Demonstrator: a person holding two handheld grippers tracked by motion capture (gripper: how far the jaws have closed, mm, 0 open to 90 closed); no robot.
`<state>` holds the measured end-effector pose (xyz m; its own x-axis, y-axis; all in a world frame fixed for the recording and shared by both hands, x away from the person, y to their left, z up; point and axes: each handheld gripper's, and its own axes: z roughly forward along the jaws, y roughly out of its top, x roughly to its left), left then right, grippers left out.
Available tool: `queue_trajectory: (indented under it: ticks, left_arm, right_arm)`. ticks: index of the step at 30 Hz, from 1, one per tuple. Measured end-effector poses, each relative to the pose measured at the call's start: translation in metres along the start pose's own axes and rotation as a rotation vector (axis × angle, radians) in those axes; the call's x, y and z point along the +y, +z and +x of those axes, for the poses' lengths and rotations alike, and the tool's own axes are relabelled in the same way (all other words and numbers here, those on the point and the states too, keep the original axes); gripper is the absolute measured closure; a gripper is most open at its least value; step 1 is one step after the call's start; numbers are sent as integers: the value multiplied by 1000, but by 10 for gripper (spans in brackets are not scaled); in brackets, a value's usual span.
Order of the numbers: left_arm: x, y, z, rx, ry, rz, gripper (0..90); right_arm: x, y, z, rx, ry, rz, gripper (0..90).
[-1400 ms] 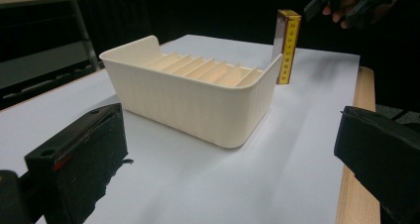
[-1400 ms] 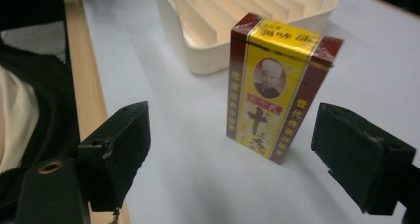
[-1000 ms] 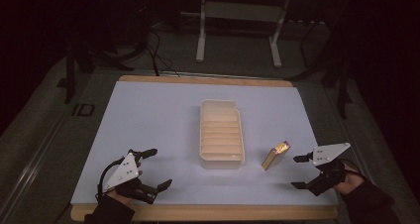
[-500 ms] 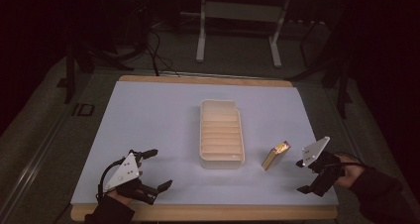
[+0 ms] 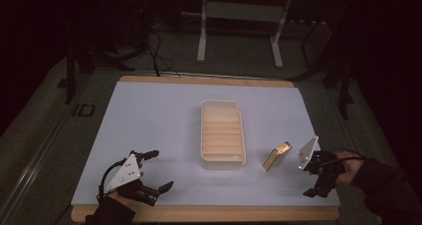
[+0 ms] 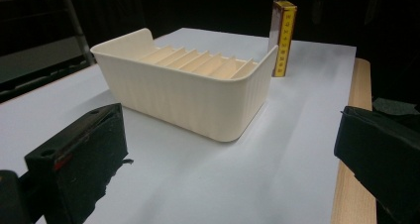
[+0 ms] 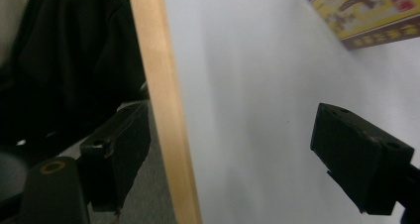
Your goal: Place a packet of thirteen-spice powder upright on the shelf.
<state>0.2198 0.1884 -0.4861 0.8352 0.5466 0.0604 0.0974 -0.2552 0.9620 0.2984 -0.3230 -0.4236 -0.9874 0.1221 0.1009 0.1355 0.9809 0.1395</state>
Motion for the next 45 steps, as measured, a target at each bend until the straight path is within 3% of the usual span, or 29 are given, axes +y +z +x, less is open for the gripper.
queue_trajectory:
  ticks: [4, 7, 18, 27, 36, 42, 45]
  left_arm:
    - [0, 0, 0, 1, -1, -2, 0]
    - [0, 0, 0, 0, 1, 1, 0]
    - [-1, 1, 0, 0, 6, 6, 0]
    - [-1, 1, 0, -6, 6, 8, 0]
    - [-2, 2, 0, -11, 3, 11, 0]
    - [-2, 2, 0, -16, 1, 11, 0]
    - [-2, 2, 0, -18, 0, 13, 0]
  right_arm:
    - [5, -2, 1, 14, -20, 44, 158]
    - [9, -6, 1, 17, -20, 44, 159]
    - [26, -37, -2, -5, -59, 76, 158]
    - [36, -54, -13, -22, -37, 61, 157]
    - [46, -64, -27, -79, -17, 50, 153]
    - [54, -68, -37, -68, 25, 32, 156]
    - [61, -67, -42, -71, -9, 10, 161]
